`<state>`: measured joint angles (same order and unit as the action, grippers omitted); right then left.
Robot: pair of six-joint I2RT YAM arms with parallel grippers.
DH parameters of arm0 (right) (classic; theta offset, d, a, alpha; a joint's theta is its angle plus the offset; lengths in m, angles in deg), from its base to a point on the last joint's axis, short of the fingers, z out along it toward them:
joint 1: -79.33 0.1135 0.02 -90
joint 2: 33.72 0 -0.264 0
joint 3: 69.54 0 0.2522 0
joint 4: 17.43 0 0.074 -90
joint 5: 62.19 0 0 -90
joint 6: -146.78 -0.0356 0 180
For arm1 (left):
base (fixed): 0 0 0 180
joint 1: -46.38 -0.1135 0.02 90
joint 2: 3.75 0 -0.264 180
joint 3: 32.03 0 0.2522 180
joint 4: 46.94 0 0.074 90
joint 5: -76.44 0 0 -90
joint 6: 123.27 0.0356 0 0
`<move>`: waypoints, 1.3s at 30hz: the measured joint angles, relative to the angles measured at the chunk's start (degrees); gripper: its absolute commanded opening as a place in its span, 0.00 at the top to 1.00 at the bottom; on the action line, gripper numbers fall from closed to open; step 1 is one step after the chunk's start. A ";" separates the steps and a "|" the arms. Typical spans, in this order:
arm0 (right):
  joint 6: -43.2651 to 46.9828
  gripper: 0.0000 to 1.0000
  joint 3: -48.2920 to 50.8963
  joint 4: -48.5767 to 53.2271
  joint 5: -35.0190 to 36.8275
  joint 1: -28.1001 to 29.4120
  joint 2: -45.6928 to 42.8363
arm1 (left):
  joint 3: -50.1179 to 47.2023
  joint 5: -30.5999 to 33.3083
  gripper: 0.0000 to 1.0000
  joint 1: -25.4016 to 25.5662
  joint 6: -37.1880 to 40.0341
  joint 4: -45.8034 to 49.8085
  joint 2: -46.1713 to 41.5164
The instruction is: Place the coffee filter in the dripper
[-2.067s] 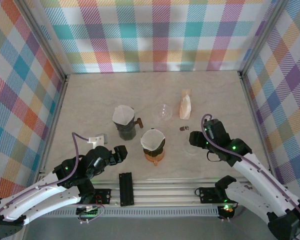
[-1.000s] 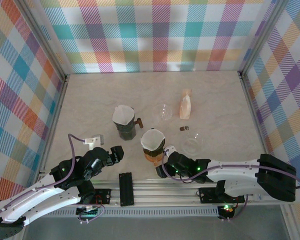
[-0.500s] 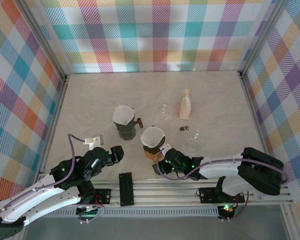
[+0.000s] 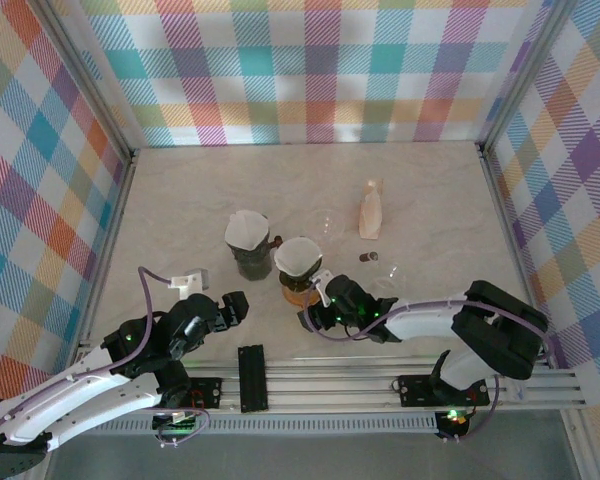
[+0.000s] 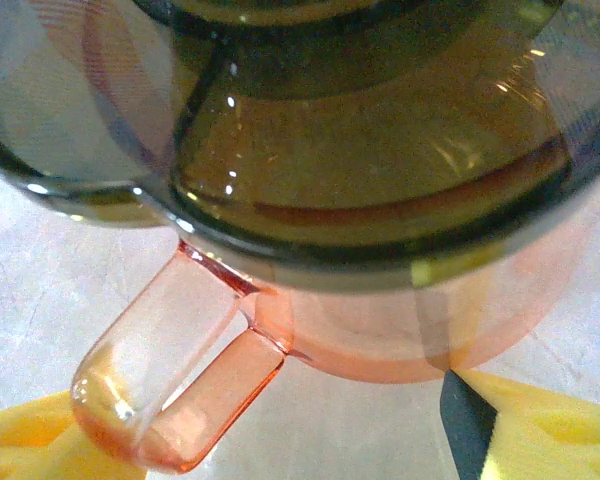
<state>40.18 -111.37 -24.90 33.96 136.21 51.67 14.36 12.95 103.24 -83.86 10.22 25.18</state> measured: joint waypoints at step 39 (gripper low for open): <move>-6.23 0.23 -2.67 6.03 -0.39 -2.05 -6.29 | -0.02 -0.04 0.07 -0.04 -1.05 -0.02 0.66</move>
<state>33.95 -114.04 -18.87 33.57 134.16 45.37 14.33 12.90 103.20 -84.91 10.20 25.83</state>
